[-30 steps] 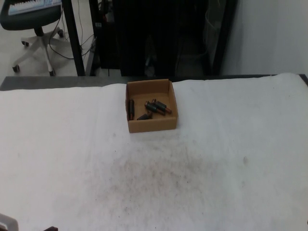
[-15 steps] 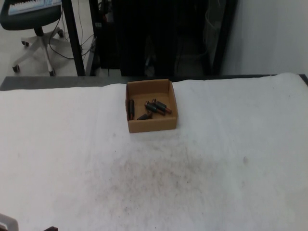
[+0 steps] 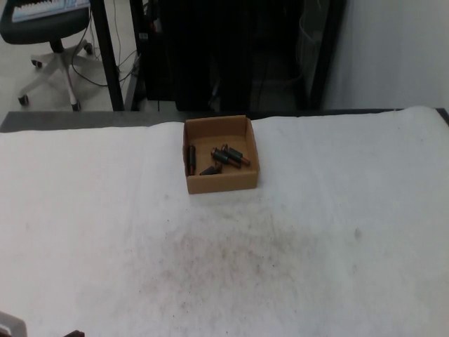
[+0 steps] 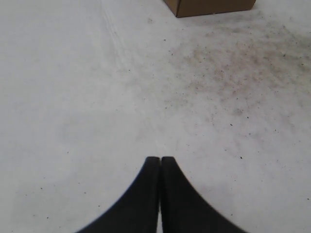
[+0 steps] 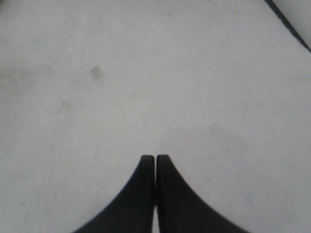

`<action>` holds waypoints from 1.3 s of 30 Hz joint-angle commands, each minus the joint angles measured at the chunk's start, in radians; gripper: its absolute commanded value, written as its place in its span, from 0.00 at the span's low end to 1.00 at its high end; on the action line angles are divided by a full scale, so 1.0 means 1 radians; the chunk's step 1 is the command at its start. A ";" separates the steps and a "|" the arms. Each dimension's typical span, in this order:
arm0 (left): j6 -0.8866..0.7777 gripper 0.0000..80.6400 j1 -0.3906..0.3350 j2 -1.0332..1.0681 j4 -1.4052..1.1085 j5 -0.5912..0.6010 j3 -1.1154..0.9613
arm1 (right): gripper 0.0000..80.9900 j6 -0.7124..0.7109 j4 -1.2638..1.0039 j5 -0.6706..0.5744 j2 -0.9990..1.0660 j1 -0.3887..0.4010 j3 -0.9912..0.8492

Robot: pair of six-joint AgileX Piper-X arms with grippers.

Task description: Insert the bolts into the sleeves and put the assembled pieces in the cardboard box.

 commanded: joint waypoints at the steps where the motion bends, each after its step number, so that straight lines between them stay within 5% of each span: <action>1: 0.007 0.00 0.003 0.002 -0.013 -0.007 -0.016 | 0.01 -0.009 -0.028 -0.010 -0.002 0.001 -0.009; 39: 0.007 0.00 0.003 0.002 -0.013 -0.007 -0.016 | 0.01 -0.018 0.053 -0.010 -0.002 0.001 -0.009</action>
